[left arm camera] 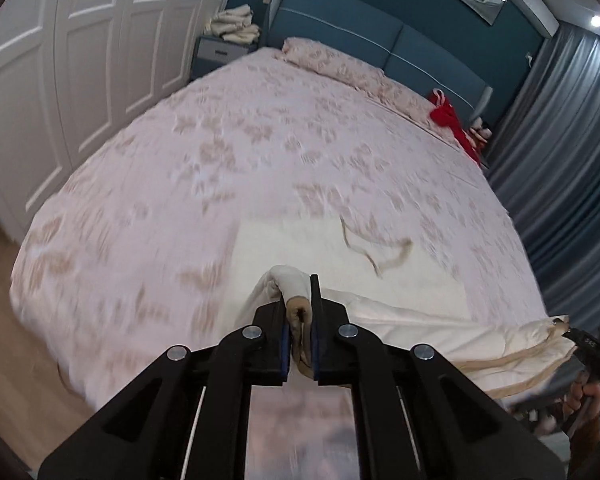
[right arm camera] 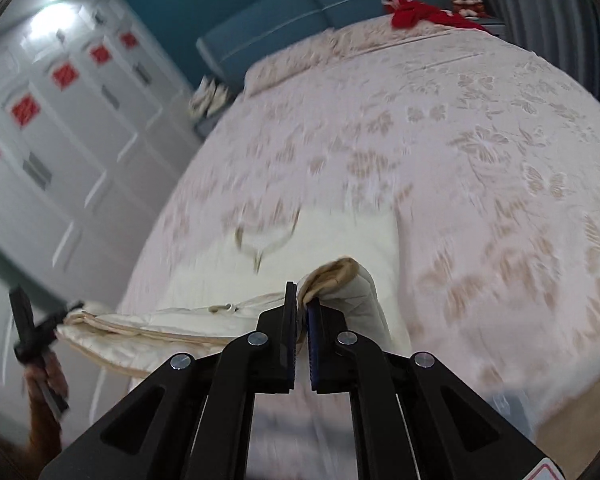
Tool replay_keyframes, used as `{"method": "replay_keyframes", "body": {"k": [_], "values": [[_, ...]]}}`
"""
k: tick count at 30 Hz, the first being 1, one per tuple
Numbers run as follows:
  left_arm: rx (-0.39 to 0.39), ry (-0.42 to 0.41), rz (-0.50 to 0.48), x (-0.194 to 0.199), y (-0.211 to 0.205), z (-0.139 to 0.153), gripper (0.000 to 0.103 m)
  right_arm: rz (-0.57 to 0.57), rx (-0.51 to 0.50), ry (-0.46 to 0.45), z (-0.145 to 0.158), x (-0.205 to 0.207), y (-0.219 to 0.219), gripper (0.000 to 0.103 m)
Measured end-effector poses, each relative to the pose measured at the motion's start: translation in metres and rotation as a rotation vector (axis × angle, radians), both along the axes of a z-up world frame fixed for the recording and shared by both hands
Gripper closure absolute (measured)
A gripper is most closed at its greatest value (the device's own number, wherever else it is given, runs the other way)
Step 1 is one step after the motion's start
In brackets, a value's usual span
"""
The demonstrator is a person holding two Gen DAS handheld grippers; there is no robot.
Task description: Fold large clothes
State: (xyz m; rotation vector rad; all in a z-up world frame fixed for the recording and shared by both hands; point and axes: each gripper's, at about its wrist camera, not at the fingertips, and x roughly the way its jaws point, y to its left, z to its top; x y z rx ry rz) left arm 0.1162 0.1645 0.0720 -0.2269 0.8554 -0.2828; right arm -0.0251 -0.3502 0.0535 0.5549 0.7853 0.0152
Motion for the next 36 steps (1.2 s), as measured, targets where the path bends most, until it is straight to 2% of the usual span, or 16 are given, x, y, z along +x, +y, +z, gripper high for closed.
{"method": "replay_keyframes", "body": {"k": [4,7,11,16,18,24,28,31,32,33,34,35,36], "values": [[0.078,0.001,0.04,0.061,-0.031,-0.032,0.097,-0.072,0.005,0.003,-0.032,0.063,-0.006,0.099],[0.118,0.018,0.055,0.091,-0.039,-0.054,0.096,-0.109,-0.01,0.023,-0.053,0.101,-0.008,0.099],[0.198,0.077,0.065,0.13,-0.056,-0.098,0.096,-0.152,-0.022,0.083,-0.088,0.137,-0.012,0.099],[0.228,0.146,0.08,0.154,-0.061,-0.147,0.096,-0.179,-0.031,0.146,-0.13,0.161,-0.013,0.099],[0.239,0.152,0.082,0.157,-0.063,-0.157,0.096,-0.183,-0.039,0.164,-0.142,0.165,-0.012,0.099],[0.256,0.174,0.09,0.167,-0.069,-0.181,0.094,-0.21,-0.028,0.2,-0.171,0.178,-0.015,0.099],[0.254,0.168,0.103,0.169,-0.069,-0.187,0.094,-0.211,-0.038,0.194,-0.172,0.18,-0.013,0.098],[0.192,0.151,0.128,0.161,-0.061,-0.171,0.09,-0.234,0.057,0.108,-0.145,0.164,-0.023,0.085],[0.149,0.113,0.13,0.153,-0.054,-0.158,0.088,-0.249,0.086,0.048,-0.127,0.151,-0.029,0.073],[0.106,0.063,0.119,0.143,-0.046,-0.143,0.082,-0.269,0.094,-0.002,-0.112,0.139,-0.034,0.053],[0.075,0.032,0.11,0.136,-0.04,-0.132,0.073,-0.289,0.09,-0.067,-0.095,0.123,-0.039,0.044],[0.036,-0.006,0.103,0.126,-0.031,-0.118,0.068,-0.296,0.075,-0.114,-0.082,0.111,-0.041,0.034],[0.044,-0.049,0.138,0.117,-0.023,-0.106,0.039,-0.295,0.026,-0.155,-0.067,0.096,-0.042,0.032]]}}
